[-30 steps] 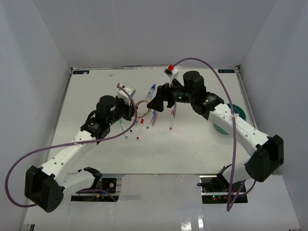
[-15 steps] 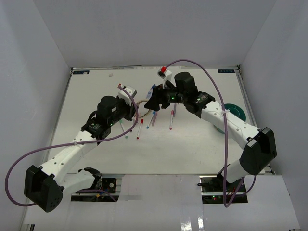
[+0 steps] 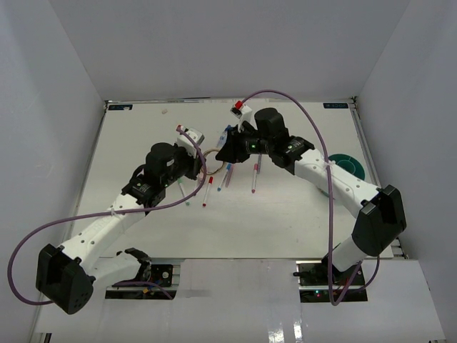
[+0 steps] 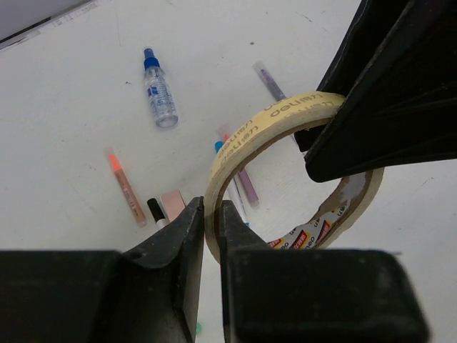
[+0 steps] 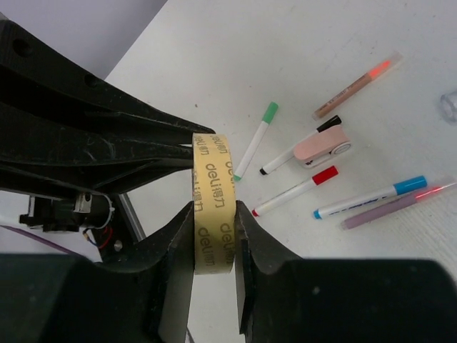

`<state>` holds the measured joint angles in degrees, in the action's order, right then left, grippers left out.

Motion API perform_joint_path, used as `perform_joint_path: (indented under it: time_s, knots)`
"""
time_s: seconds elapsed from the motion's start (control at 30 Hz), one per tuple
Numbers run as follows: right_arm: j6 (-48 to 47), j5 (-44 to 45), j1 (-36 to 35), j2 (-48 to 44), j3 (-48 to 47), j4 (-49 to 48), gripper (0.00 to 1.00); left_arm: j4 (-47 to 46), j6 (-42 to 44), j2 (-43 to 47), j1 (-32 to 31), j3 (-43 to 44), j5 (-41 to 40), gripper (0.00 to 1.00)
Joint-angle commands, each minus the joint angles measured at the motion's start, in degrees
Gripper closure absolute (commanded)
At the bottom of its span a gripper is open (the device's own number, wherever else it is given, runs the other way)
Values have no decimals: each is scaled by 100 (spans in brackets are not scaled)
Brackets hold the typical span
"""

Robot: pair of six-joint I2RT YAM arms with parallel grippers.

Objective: Sort the stationery into containers
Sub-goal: Place the stationery in the storage box.

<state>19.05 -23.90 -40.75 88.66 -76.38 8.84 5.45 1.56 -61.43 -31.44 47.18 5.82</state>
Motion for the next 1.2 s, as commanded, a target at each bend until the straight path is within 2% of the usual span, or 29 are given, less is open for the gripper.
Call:
perform_joint_path:
  time_s: [0.0,0.1,0.13,0.2,0.23,0.27,0.37,0.47,0.5,0.6,0.87,1.07,1.17]
  knots:
    - [-94,209,-3,-138,-184,-181,80,-123,28,0,-81,-60,77,74]
    - [-226,490,6,-270,-80,-84,89,-80,-15,-97,-81,-42,-2,50]
    - [-270,561,6,-314,-44,-67,90,-62,-33,-123,-81,-7,-29,38]
    - [-401,780,23,-445,52,21,92,-10,-112,-185,-81,28,-134,20]
    - [-454,869,76,-507,157,47,92,26,-112,-203,-81,72,-195,8]
    - [-550,983,111,-560,228,143,92,61,-304,-229,-81,90,-318,3]
    - [-805,1571,313,-841,527,346,92,227,-524,-299,-81,212,-494,2]
    - [-1051,2632,550,-1219,782,715,92,359,-657,-282,-81,335,-907,2]
    - [-1218,3245,690,-1420,852,863,92,447,-762,-256,-81,362,-1073,2]
    - [-1430,4129,1138,-1843,1098,1110,92,579,-964,-168,-81,432,-1442,2]
    - [-1334,4517,2921,-2687,1213,1410,92,1124,-1422,-238,-46,634,-2094,2]
    - [-1474,4877,3792,-2337,967,1848,92,1248,-1519,-212,-46,617,-2164,2]
    - [-1623,4597,4240,-2222,914,1902,92,1230,-1484,-168,-46,591,-2392,2]
